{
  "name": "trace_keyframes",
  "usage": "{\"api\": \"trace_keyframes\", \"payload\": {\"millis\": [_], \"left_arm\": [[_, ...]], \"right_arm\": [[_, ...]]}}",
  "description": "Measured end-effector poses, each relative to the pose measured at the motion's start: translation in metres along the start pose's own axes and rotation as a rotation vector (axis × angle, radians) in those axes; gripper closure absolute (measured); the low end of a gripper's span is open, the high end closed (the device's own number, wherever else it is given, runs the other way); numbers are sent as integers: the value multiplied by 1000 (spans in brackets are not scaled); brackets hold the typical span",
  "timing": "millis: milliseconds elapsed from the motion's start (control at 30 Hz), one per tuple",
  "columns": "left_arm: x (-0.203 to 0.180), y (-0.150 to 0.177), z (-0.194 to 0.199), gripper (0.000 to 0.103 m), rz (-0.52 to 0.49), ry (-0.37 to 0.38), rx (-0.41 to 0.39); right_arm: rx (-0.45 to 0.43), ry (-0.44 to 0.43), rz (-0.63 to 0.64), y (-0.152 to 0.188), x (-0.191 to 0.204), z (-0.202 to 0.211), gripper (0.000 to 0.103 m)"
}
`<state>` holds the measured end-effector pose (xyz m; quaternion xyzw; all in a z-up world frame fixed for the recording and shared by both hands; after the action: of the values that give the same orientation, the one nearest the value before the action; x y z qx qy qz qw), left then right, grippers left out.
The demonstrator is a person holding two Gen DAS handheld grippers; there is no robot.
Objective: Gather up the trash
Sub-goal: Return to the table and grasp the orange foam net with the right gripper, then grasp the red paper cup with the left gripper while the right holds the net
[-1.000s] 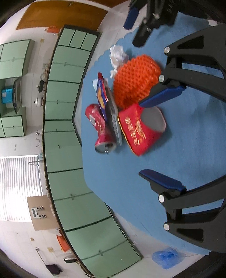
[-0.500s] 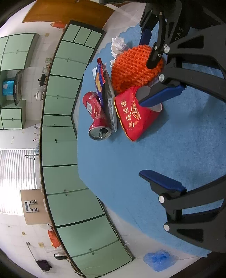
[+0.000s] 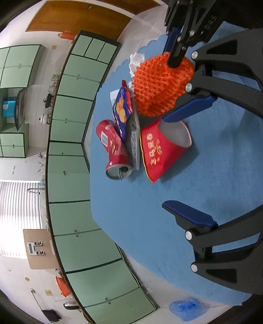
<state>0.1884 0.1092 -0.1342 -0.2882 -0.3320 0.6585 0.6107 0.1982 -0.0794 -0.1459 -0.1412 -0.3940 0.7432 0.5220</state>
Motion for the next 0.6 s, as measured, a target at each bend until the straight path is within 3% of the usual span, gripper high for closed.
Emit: {"api": "trace_keyframes", "payload": {"millis": [333, 600], "left_arm": [[-19, -7, -20, 21, -9, 12, 23], [-22, -9, -43, 20, 29, 31, 76]], "right_arm": [[-51, 45, 2, 0, -18, 47, 85], [-41, 51, -32, 6, -32, 43, 85]]}}
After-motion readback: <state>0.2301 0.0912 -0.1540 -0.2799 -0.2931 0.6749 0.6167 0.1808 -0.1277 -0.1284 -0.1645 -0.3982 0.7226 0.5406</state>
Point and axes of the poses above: each gripper's, at about its wrist camera, not at the fingertips, and z roughly against the way its jaws point, x to its left, y to its underside, the point moved 8 cm from there along -z, roughly the way its jaws point, and after that the axes turned 4 degrees about -y, right-handed, at the moved point
